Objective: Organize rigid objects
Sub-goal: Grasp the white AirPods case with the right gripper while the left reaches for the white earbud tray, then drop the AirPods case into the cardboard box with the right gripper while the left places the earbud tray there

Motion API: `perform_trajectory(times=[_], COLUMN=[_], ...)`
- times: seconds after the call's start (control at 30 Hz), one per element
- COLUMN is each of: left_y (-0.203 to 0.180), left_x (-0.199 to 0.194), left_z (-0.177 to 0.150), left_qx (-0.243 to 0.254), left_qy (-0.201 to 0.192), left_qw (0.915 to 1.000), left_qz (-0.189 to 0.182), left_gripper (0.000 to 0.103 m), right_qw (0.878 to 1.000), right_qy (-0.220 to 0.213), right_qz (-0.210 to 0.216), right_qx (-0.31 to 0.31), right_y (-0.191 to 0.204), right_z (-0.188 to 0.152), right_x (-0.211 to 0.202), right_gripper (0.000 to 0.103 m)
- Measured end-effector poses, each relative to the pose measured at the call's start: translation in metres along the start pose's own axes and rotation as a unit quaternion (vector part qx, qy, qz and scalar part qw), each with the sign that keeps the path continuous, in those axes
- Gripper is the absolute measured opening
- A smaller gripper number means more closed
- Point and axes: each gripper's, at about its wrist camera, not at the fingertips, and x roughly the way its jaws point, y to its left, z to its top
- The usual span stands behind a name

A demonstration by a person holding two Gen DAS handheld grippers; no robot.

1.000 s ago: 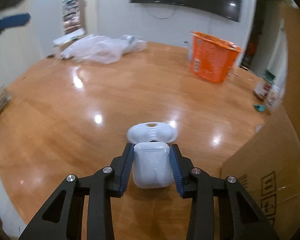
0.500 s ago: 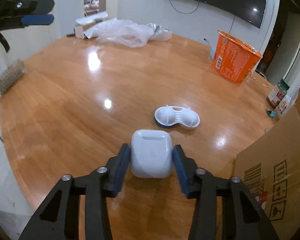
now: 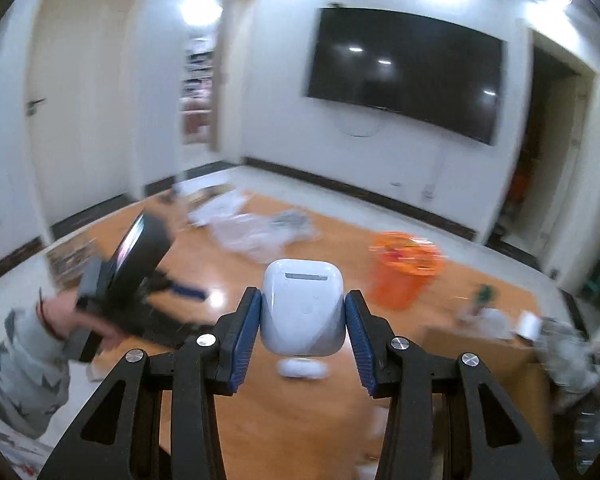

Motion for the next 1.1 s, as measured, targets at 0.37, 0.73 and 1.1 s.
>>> perform_trajectory(times=[0.37, 0.73, 1.1], left_y=[-0.055, -0.060, -0.120], left_x=[0.087, 0.084, -0.040], left_z=[0.019, 0.027, 0.091], left_qx=[0.070, 0.052, 0.083], left_qy=[0.043, 0.033, -0.056], left_qw=[0.9966, 0.9978, 0.9946], left_qz=[0.006, 0.027, -0.028], left_gripper=[0.039, 0.028, 0.028], right_qw=[0.984, 0.989, 0.993], right_qy=[0.160, 0.133, 0.102], right_qz=[-0.060, -0.034, 0.000], right_qx=[0.055, 0.063, 0.066], right_y=[-0.104, -0.118, -0.121], right_z=[-0.056, -0.062, -0.062], right_x=[0.050, 0.036, 0.023], right_gripper=[0.039, 0.048, 0.048])
